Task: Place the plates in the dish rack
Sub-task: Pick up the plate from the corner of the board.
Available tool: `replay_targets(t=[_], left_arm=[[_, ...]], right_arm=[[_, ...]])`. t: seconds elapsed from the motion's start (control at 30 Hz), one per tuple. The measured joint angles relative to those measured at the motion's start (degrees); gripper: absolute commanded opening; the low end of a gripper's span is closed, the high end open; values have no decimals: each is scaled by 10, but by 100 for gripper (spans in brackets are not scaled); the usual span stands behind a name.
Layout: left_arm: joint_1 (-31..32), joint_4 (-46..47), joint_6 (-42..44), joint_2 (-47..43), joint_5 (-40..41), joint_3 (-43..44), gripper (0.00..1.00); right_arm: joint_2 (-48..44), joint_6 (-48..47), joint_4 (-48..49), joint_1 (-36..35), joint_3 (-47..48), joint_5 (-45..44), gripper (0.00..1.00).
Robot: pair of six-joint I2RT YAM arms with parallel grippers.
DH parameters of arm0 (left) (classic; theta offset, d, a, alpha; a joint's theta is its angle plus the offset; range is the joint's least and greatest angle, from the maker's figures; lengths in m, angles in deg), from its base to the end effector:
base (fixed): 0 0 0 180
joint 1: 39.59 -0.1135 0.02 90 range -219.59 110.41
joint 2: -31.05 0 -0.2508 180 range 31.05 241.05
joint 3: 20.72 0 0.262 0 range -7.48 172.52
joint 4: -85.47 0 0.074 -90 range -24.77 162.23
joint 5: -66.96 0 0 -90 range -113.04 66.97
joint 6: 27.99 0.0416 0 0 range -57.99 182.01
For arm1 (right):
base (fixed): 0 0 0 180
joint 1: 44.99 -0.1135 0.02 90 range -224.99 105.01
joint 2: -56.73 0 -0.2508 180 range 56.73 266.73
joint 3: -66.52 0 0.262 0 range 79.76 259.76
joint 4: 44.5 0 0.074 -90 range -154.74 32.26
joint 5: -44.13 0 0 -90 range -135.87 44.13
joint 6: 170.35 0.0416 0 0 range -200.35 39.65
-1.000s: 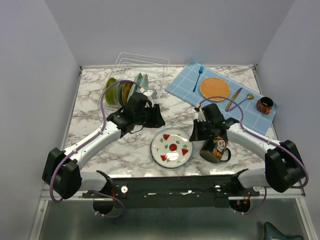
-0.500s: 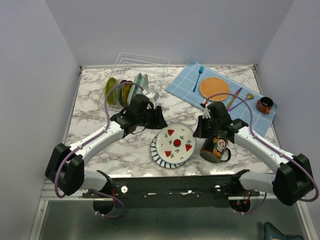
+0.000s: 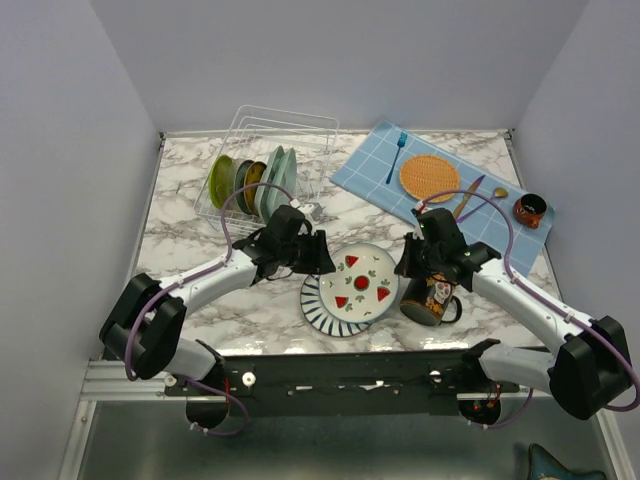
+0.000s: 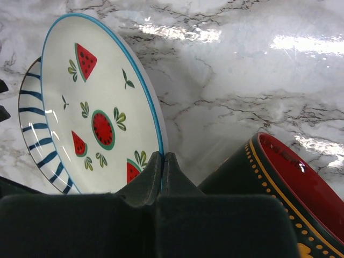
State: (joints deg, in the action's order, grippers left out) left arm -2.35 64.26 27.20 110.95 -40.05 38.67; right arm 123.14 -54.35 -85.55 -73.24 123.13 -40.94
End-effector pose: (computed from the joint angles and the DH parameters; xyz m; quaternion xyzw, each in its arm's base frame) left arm 0.2365 -0.1951 0.1929 0.0796 0.9010 -0.3470 0.2477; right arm 0.2191 0.1218 0.2092 -0.0329 0.9409 0.1887 0.2794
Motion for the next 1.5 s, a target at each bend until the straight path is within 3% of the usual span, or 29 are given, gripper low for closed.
replay_targets(t=[0.5,1.5], left_arm=[[11,16,-4,22,0,-12,54],[12,40,-20,7,0,-89,55]], right_arm=[[29,16,-17,12,-1,-57,0],[126,32,23,21,16,-52,0]])
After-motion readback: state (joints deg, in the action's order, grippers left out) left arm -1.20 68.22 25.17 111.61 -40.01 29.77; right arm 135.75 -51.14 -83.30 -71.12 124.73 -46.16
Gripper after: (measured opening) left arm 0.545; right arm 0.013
